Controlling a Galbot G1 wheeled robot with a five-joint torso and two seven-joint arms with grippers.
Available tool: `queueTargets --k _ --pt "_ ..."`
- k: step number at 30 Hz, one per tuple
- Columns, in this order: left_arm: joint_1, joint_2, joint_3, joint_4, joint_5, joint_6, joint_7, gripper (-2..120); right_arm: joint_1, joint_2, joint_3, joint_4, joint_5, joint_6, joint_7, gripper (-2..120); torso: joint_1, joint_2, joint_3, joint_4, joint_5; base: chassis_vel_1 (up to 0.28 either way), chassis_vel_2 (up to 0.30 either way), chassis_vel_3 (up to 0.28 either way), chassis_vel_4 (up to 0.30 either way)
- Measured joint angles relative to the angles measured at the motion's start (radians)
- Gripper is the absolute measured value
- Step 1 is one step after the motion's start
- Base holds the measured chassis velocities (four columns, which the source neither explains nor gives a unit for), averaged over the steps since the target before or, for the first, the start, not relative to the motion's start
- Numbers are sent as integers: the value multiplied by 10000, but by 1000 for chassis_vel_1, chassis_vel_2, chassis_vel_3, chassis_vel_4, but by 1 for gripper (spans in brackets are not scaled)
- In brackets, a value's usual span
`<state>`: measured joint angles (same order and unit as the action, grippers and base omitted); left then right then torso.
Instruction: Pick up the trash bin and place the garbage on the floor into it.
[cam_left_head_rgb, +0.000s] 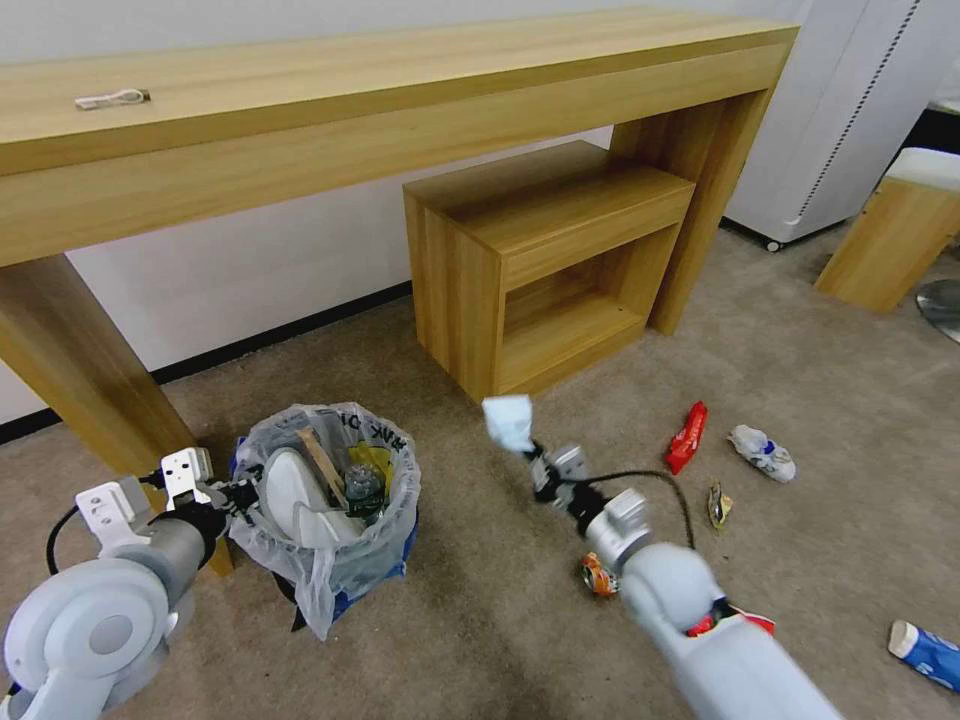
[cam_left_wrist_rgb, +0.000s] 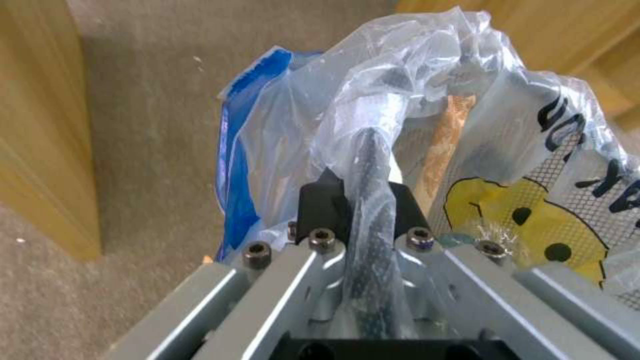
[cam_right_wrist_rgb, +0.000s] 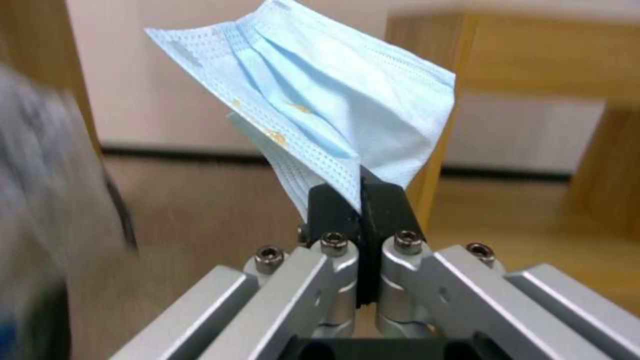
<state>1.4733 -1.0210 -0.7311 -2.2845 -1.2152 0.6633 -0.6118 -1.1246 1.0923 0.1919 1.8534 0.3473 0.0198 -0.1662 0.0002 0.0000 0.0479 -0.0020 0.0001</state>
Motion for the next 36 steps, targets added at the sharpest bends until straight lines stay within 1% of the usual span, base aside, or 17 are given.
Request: queueTargets --k 3,5,6,8,9,10,11,12,13,14,15,16,19,23,32,34,36 --pt "0 2 244 -2 0 33 0 2 89 -158 75 199 549 394 -358 0 0 0 0 0 0 0 0 0 0" --pt "31 -3 714 -171 -79 110 -19 2 248 -208 48 252 1227 1019 -1159 0 0 0 0 0 0 0 0 0 0" --pt "31 -3 714 -171 -79 110 -19 2 248 -208 48 252 1227 1019 -1159 0 0 0 0 0 0 0 0 0 0" --pt "44 -47 1036 -356 -99 140 -23 2 296 -191 -56 252 1551 1386 -1998 0 0 0 0 0 0 0 0 0 0" --pt "29 -87 1200 -442 -95 148 -45 2 296 -170 -125 227 1645 1588 -2651 0 0 0 0 0 0 0 0 0 0" --pt "29 -87 1200 -442 -95 148 -45 2 296 -170 -125 227 1645 1588 -2651 0 0 0 0 0 0 0 0 0 0" --pt "14 -108 1259 -477 -91 148 -63 2 290 -155 -158 190 1646 1686 -3021 0 0 1 0 0 0 0 0 0 0" --pt "6 -134 1313 -542 -84 148 -99 2 259 -123 -213 80 1534 1839 -3633 0 0 1 0 0 0 0 0 0 0" --pt "6 -134 1313 -542 -84 148 -99 2 259 -123 -213 80 1534 1839 -3633 0 0 1 0 0 0 0 0 0 0" --pt "9 -144 1317 -594 -85 148 -113 2 241 -111 -234 11 1456 1880 -3901 0 0 0 0 0 0 0 0 0 0" --pt "45 -160 1302 -753 -177 144 -171 2 199 -89 -289 -146 1355 1942 -4440 0 0 0 0 0 0 0 0 0 0" --pt "45 -160 1302 -753 -177 144 -171 2 199 -89 -289 -146 1355 1942 -4440 0 0 0 0 0 0 0 0 0 0" --pt "168 -199 1237 -1237 -457 138 -270 2 177 -12 -491 -529 1202 2134 -5344 0 0 0 0 0 0 0 0 0 0" --pt "265 -231 1241 -1531 -512 137 -334 2 301 171 -634 -828 1127 2291 -5781 0 0 0 0 1 -1 0 0 0 0" --pt "395 -288 1300 -1846 -519 141 -392 2 467 359 -789 -1014 1406 2480 -6022 0 0 0 0 1 -1 0 0 0 0" --pt "421 -282 1296 -1897 -525 150 -394 2 442 296 -738 -963 1586 2483 -6404 10 0 0 0 1 -1 0 0 0 0" --pt "423 -277 1296 -1904 -532 154 -393 2 436 277 -713 -937 1644 2469 -6547 12 0 0 0 1 -1 0 0 0 0"
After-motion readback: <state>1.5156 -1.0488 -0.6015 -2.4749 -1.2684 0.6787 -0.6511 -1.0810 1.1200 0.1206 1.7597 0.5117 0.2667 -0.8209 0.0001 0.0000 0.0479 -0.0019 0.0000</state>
